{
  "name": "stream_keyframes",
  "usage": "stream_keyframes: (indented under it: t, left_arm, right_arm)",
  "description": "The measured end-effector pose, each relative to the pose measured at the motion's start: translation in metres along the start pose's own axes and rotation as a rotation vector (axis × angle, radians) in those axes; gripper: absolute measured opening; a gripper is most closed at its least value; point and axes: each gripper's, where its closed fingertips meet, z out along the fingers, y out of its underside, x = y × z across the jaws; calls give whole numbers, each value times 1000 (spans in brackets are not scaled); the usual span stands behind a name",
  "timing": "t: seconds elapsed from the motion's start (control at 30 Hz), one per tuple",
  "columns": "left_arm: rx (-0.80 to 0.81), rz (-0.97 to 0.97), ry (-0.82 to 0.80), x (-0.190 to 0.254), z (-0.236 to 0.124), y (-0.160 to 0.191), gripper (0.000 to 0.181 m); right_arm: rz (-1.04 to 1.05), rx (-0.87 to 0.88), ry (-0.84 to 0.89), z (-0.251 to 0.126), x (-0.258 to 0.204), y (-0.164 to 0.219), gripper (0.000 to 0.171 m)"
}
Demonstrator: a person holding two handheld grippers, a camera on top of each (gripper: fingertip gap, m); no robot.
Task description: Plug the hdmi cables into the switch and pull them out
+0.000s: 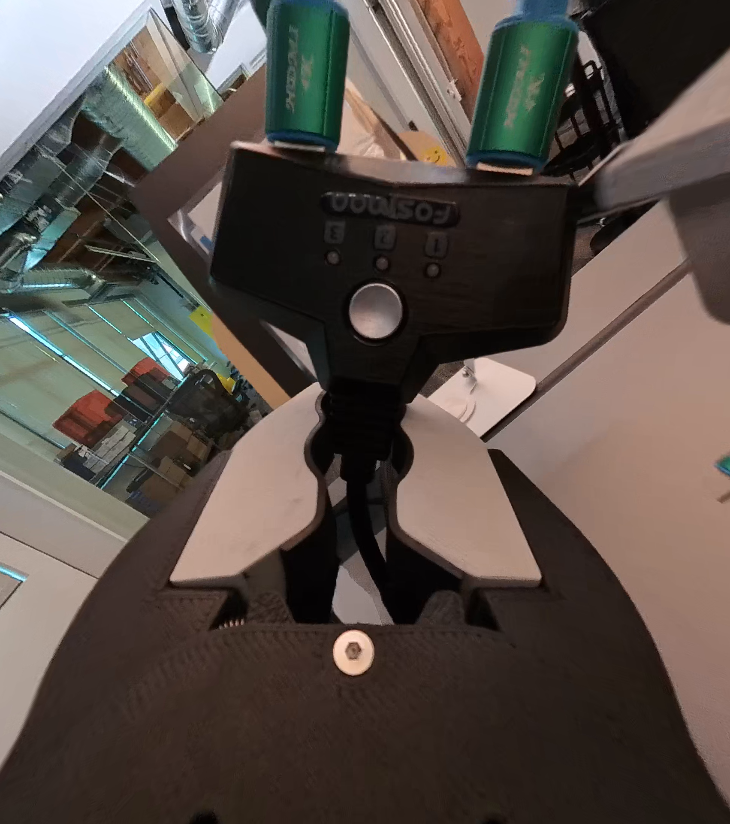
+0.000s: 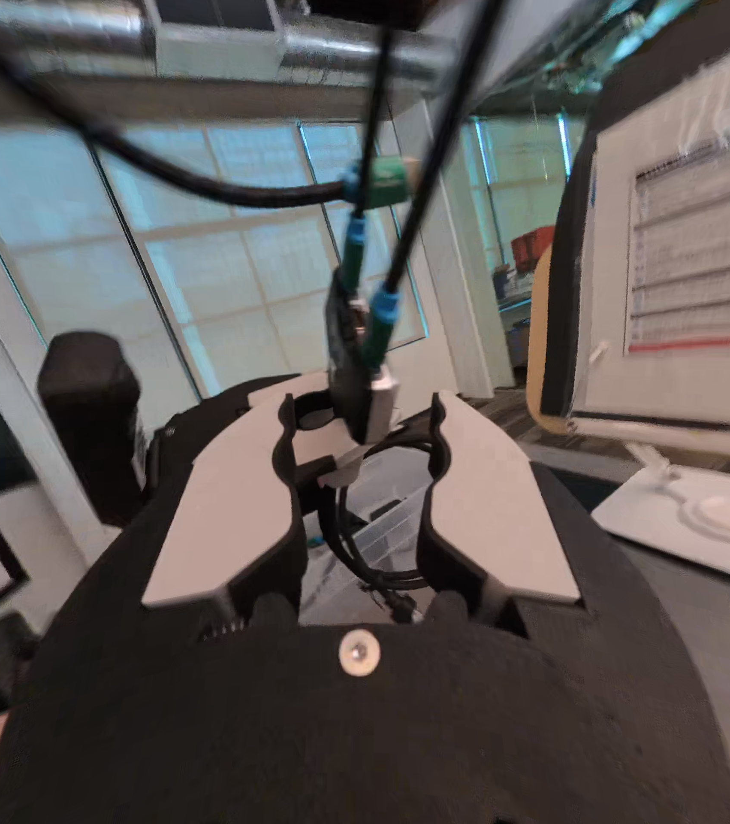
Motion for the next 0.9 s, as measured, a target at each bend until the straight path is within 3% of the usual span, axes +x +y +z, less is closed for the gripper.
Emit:
stream_keyframes:
  t: [0.07,0.17,0.23,0.27,0.43,0.5,0.6,0.73,0.9]
  left_arm:
    - [15,24,-4,7,-1,-6,24]
    - [19,52,8,17,-2,-11,24]
    - [26,62,28,24,-3,-14,23]
    - [20,69,45,28,-3,-13,23]
    - [20,-17,167,42,-3,-13,25]
    - [52,-108,197,38,-8,-21,40]
    - [124,-230,232,22,-26,-42,54]
    - [206,-298,259,2,-53,-64,46]
    - [236,-278,266,3,-65,-74,41]
  right_arm:
    - [100,-11,-20,0,11,1,57]
    - [75,-12,-57,0,14,2,50]
    - [68,-61,-93,2,11,9,39]
    - [77,-85,-149,1,4,12,23]
    - [114,-141,-184,-2,10,12,21]
    - [75,-151,-146,-5,18,5,21]
    - [-9,-138,-77,-18,35,-22,21]
    - [-121,-28,27,-57,57,-94,21]
    - [-278,66,244,-137,91,-170,21]
